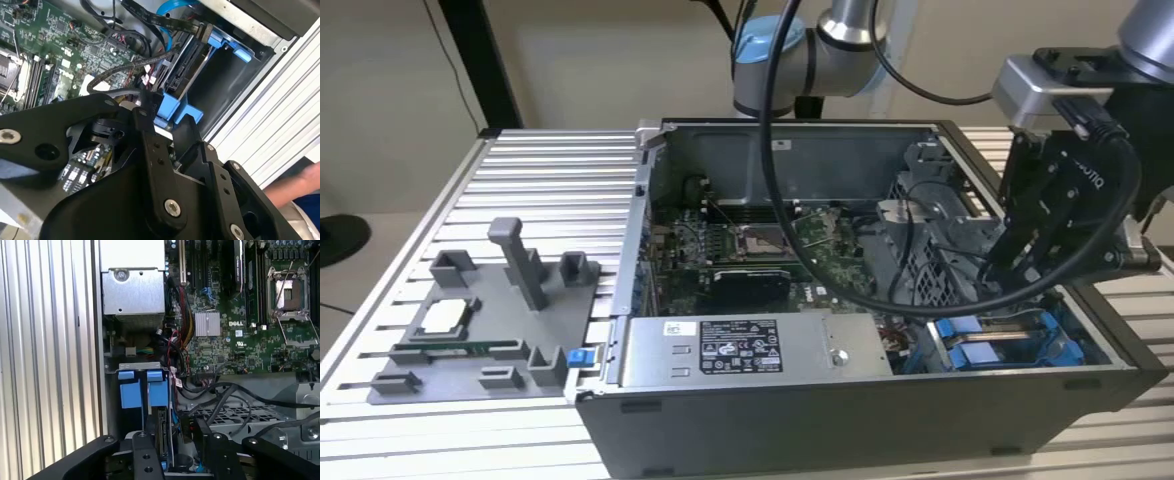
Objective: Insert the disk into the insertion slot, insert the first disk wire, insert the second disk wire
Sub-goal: 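Insert the first disk wire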
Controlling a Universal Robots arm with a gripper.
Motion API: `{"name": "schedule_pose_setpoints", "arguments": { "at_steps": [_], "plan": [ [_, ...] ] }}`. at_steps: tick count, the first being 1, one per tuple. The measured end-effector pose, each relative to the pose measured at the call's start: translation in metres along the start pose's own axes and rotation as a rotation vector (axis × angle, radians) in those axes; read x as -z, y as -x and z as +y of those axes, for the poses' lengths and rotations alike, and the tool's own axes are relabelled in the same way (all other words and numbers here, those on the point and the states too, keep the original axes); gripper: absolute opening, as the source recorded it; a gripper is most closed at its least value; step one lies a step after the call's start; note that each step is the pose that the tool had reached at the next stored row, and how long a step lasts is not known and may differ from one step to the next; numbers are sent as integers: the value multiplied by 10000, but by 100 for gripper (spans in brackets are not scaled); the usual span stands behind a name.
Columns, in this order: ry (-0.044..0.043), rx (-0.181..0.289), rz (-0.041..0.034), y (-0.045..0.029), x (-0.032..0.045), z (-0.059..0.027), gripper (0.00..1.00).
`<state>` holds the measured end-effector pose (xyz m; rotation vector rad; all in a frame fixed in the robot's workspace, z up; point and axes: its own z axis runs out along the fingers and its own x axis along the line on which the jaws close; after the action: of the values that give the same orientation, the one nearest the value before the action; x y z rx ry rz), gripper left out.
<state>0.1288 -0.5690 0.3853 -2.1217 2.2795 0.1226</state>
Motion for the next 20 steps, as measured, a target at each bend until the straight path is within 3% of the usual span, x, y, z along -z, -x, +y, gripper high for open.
{"name": "schedule_pose_setpoints", "arguments": {
  "at_steps": [3, 5, 10, 16, 17, 20],
  "plan": [
    [-189, 18, -153, 0, -6, 1, 100],
    [-237, 27, -294, 0, -12, 0, 100],
    [-199, 25, -387, 1, -19, 2, 100],
    [-30, 13, -447, 2, -21, 2, 100],
    [-11, 11, -450, 2, -20, 2, 0],
    [-7, 11, -464, 2, -21, 2, 0]
  ]
}}
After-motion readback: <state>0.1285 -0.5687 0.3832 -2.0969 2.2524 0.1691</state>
